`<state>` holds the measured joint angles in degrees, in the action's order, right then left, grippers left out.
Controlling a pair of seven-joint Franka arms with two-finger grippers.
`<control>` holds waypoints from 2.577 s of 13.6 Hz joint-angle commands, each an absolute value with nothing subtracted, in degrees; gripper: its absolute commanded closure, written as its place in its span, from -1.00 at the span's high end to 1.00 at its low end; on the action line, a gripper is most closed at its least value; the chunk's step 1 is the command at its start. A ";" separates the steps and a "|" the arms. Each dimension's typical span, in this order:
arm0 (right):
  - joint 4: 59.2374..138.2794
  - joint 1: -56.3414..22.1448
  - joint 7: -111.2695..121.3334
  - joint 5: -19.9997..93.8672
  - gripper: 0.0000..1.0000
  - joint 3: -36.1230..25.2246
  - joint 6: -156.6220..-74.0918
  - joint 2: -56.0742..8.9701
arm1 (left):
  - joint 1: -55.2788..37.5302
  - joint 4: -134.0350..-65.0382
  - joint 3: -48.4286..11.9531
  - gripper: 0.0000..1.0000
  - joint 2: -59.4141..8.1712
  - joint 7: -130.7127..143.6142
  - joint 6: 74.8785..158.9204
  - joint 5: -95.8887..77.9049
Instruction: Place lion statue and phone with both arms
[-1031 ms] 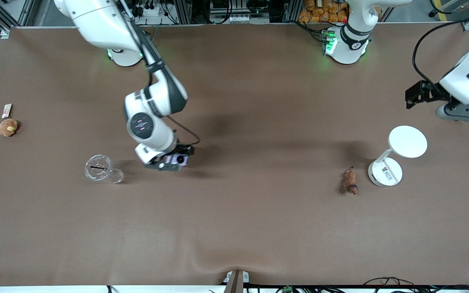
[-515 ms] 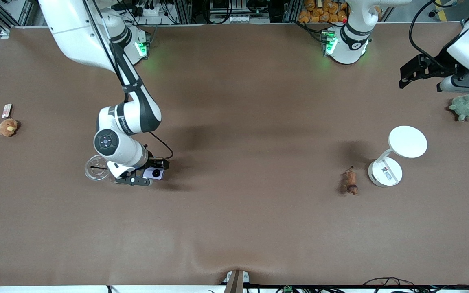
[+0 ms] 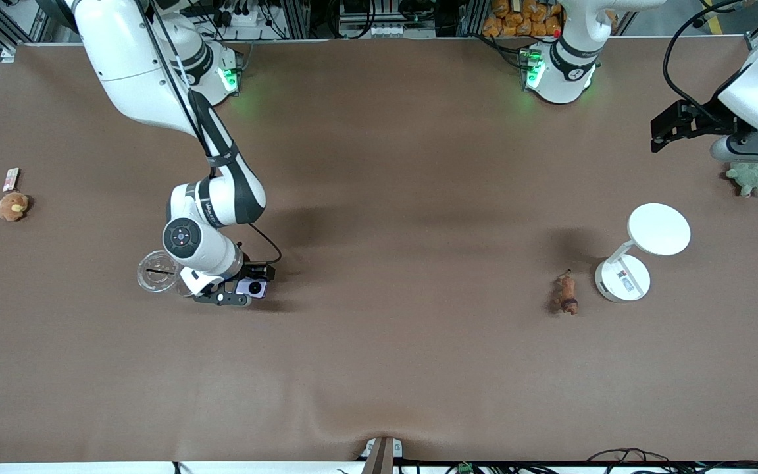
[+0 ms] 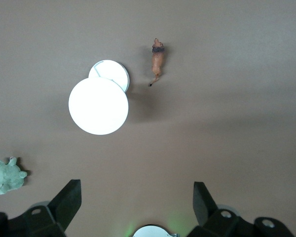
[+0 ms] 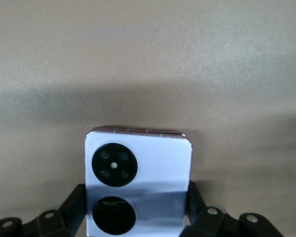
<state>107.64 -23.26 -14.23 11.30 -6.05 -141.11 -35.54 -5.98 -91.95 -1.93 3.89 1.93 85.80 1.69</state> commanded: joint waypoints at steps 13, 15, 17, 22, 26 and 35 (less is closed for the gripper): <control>68.82 -13.01 -13.88 11.25 1.00 -6.15 -89.92 -29.46 | -5.89 -91.58 -2.90 1.00 4.31 1.14 85.52 2.90; 68.12 -5.85 -13.01 13.52 1.00 -1.79 -87.90 -27.08 | -5.89 -91.58 -2.90 1.00 4.31 1.14 85.52 2.90; 65.59 -1.59 -7.59 11.19 1.00 2.37 -87.81 -25.67 | -5.89 -91.58 -2.90 1.00 4.22 1.14 85.52 2.90; 65.89 -0.53 -1.75 4.66 1.00 0.54 -81.12 -15.85 | -5.89 -91.67 -2.90 1.00 4.22 1.23 85.52 2.90; 81.69 1.40 -1.84 4.66 1.00 -0.26 -84.19 -2.23 | -5.89 -91.58 -2.90 1.00 4.22 1.23 85.52 2.90; 90.54 2.55 -0.70 -0.53 1.00 0.18 -86.22 5.36 | -5.89 -91.58 -2.90 1.00 4.22 1.23 85.61 2.72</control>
